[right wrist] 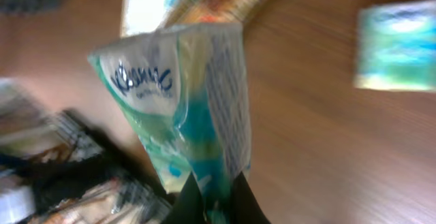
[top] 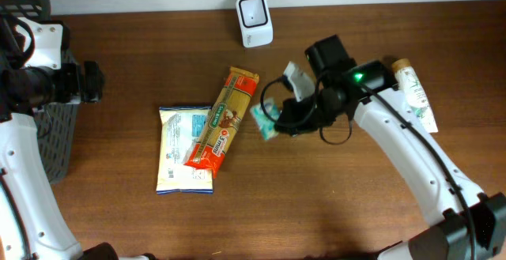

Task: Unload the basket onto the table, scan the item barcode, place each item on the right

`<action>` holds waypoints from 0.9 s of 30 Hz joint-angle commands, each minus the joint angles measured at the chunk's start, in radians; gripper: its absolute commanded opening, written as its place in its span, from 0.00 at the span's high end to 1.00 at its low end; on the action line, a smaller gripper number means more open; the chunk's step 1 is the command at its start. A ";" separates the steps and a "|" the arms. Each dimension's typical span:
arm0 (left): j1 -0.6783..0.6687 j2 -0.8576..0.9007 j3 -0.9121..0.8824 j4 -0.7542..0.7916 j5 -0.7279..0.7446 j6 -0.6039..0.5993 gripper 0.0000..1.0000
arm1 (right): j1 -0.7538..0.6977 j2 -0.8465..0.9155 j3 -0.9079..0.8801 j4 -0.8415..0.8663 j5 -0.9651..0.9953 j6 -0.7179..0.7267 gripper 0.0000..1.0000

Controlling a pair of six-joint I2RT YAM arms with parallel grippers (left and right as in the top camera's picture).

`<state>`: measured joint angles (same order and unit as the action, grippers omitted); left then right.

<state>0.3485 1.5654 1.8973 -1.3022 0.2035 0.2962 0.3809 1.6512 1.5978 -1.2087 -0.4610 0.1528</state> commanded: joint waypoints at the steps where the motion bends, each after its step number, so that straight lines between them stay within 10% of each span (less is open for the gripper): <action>1: 0.003 0.004 0.003 -0.002 0.010 0.012 0.01 | 0.006 0.031 0.247 -0.052 0.396 0.002 0.96; 10: 0.003 0.004 0.003 -0.002 0.010 0.012 0.01 | 0.065 0.393 0.394 0.584 1.089 -0.318 0.96; 17: 0.003 0.004 0.004 -0.002 0.010 0.012 0.01 | 0.065 0.717 0.394 1.201 1.146 -0.647 0.96; 27: 0.003 0.004 0.004 -0.002 0.010 0.012 0.01 | 0.080 0.839 0.394 1.311 1.105 -0.811 0.96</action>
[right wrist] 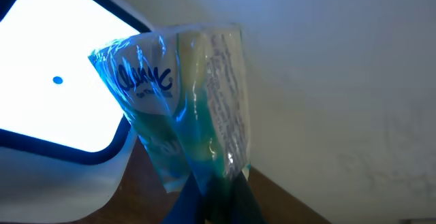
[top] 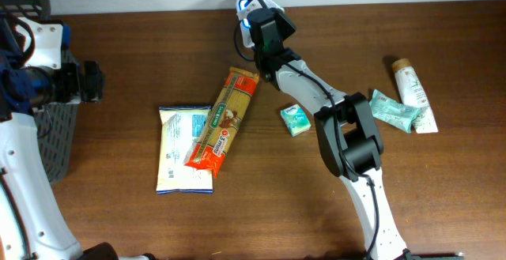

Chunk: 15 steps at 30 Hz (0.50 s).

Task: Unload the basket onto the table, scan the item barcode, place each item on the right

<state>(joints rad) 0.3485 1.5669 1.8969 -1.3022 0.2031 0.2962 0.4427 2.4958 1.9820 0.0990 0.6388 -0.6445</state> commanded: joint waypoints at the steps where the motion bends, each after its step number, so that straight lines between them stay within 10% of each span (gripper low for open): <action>1: 0.003 0.003 0.004 -0.002 0.011 0.012 0.01 | 0.023 -0.006 0.010 0.003 0.005 -0.014 0.96; 15: 0.003 0.003 0.004 -0.002 0.011 0.012 0.01 | 0.088 -0.127 0.010 -0.098 0.045 0.069 0.96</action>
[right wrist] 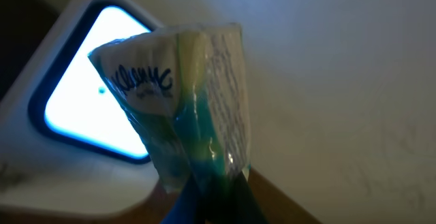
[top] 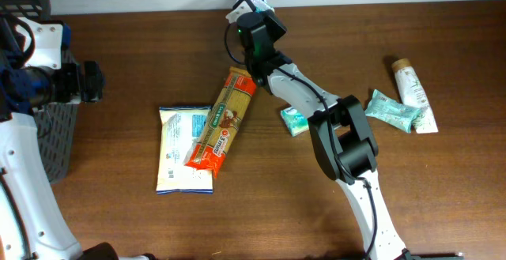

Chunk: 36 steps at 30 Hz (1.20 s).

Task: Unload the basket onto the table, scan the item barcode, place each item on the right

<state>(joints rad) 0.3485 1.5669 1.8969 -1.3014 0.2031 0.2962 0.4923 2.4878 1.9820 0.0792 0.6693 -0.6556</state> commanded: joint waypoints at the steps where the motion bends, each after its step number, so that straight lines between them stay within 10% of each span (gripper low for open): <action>1: 0.003 0.003 0.004 -0.002 0.011 0.012 0.01 | 0.045 -0.152 0.010 -0.141 -0.002 0.137 0.96; 15: 0.003 0.003 0.004 -0.002 0.011 0.012 0.01 | -0.156 -0.733 0.002 -1.428 -0.356 1.018 0.96; 29: 0.003 0.003 0.004 -0.003 0.011 0.012 0.01 | -0.442 -0.629 -0.611 -1.129 -0.434 1.008 0.95; 33: 0.003 0.003 0.004 -0.002 0.011 0.012 0.01 | -0.442 -0.629 -0.655 -1.102 -0.473 0.974 0.53; 36: 0.003 0.003 0.004 -0.002 0.011 0.012 0.01 | -0.442 -0.630 -0.496 -1.226 -0.553 0.933 0.48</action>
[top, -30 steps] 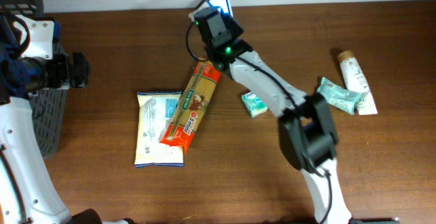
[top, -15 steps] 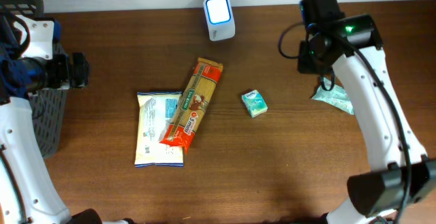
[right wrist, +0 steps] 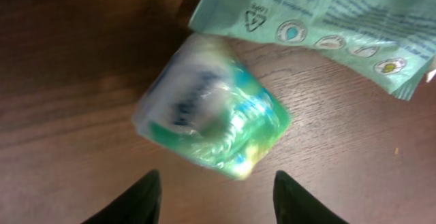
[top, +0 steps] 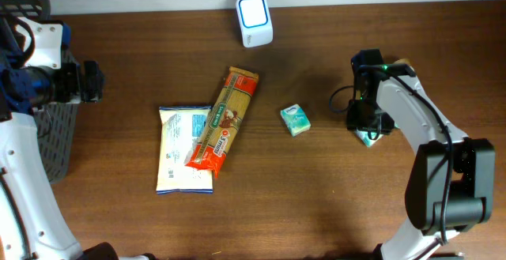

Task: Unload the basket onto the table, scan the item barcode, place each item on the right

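A small clear tissue pack (right wrist: 211,115) with green and blue print lies flat on the wooden table (right wrist: 82,60). In the overhead view only a sliver of this pack (top: 368,139) shows under the arm. My right gripper (right wrist: 218,200) hangs just above it, open, the two dark fingertips (right wrist: 146,197) apart and touching nothing. The white scanner (top: 254,11) stands at the back edge with its window lit pale blue. My left gripper (top: 92,81) is at the far left over the basket; its jaws are too small to read.
A mint-green pouch (right wrist: 320,20) lies right beside the tissue pack. A second small green pack (top: 295,120) sits mid-table. An orange pasta packet (top: 225,118) lies across a white packet (top: 182,153). A dark basket (top: 51,133) stands at the left edge.
My right gripper was shut on the tissue pack in front of the lit scanner. Now it is at the right side of the table, open, and the pack lies on the wood beside the mint-green pouch.
My right gripper first held the tissue pack over the middle of the table. Then it held the pack up against the scanner's lit window, at two moments. Now the pack rests on the table at the right and the gripper is open above it.
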`<action>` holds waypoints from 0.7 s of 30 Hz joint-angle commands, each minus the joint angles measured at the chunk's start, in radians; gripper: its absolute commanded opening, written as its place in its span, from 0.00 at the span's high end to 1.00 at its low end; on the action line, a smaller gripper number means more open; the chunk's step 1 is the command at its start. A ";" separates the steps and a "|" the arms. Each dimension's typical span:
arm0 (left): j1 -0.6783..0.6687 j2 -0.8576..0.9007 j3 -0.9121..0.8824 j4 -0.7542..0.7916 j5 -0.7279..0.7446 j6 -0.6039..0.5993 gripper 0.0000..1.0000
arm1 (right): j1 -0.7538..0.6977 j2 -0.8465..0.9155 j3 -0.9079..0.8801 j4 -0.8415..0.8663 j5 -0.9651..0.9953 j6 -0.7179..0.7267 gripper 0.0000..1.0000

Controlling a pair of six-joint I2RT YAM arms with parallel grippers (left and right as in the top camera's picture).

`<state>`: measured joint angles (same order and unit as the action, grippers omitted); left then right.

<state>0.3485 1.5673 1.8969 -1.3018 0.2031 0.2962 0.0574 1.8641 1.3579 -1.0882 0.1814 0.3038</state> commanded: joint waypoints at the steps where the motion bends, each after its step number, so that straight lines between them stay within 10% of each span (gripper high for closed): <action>1: 0.003 0.002 0.004 -0.002 0.011 0.012 0.01 | -0.006 -0.006 0.196 -0.098 -0.108 -0.027 0.48; 5: 0.003 0.002 0.004 -0.002 0.011 0.012 0.01 | 0.049 -0.003 0.294 -0.077 -0.418 -0.143 0.47; 17: 0.003 0.002 0.004 -0.002 0.011 0.012 0.01 | 0.158 0.062 -0.087 0.399 -0.485 -0.143 0.44; 21: 0.003 0.002 0.004 -0.002 0.011 0.012 0.01 | 0.159 0.063 -0.146 0.470 -0.485 -0.138 0.60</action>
<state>0.3485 1.5673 1.8969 -1.3018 0.2035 0.2962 0.2104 1.9213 1.2446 -0.6403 -0.2909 0.1673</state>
